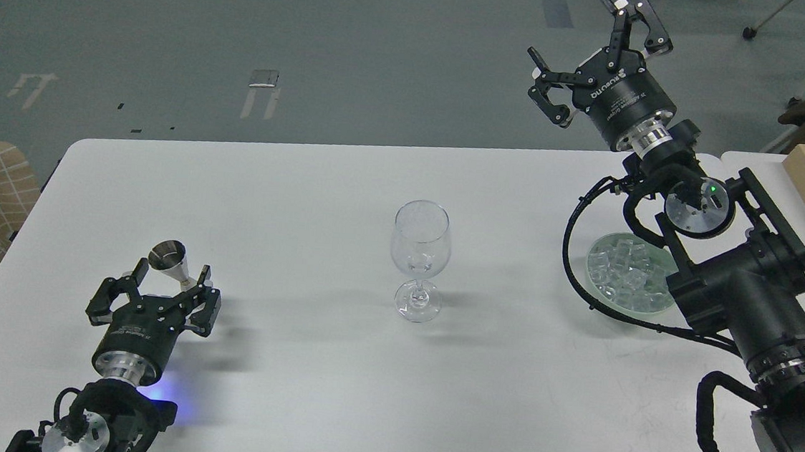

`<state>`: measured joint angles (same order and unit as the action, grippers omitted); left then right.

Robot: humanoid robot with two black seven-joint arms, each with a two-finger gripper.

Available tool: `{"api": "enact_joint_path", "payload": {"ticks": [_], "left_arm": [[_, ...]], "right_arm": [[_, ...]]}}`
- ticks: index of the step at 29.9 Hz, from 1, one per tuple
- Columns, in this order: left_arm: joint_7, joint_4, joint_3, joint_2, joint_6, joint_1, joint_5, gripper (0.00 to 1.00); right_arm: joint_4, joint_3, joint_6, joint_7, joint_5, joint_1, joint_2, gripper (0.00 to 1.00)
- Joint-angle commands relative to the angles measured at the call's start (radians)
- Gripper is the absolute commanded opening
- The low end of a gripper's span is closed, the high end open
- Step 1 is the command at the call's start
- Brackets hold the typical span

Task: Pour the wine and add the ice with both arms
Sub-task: 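Lift the jigger upright with the left gripper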

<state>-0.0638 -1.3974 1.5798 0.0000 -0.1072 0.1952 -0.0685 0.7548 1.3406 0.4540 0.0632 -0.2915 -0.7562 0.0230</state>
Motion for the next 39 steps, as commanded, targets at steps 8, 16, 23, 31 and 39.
{"api": "enact_joint_path", "payload": {"ticks": [8,16,23,31,39], "left_arm": [[0.005,0.003,-0.001,0.000,0.004,0.000,-0.001,0.64],[0.004,0.006,-0.001,0.000,0.000,0.000,0.001,0.50],[0.002,0.003,-0.003,0.000,0.000,0.000,0.001,0.41],[0.002,-0.005,-0.003,0.000,-0.005,0.000,0.003,0.33],[0.001,-0.006,-0.004,0.000,-0.011,0.000,0.003,0.25]], "right_arm": [[0.000,0.000,0.000,0.000,0.000,0.000,0.000,1.00],[0.000,0.000,0.000,0.000,0.000,0.000,0.002,1.00],[0.000,0.000,-0.006,0.000,0.000,0.002,0.000,1.00],[0.000,0.000,-0.008,0.000,0.000,0.000,0.000,1.00],[0.000,0.000,-0.008,0.000,0.000,0.000,0.002,1.00]]}}
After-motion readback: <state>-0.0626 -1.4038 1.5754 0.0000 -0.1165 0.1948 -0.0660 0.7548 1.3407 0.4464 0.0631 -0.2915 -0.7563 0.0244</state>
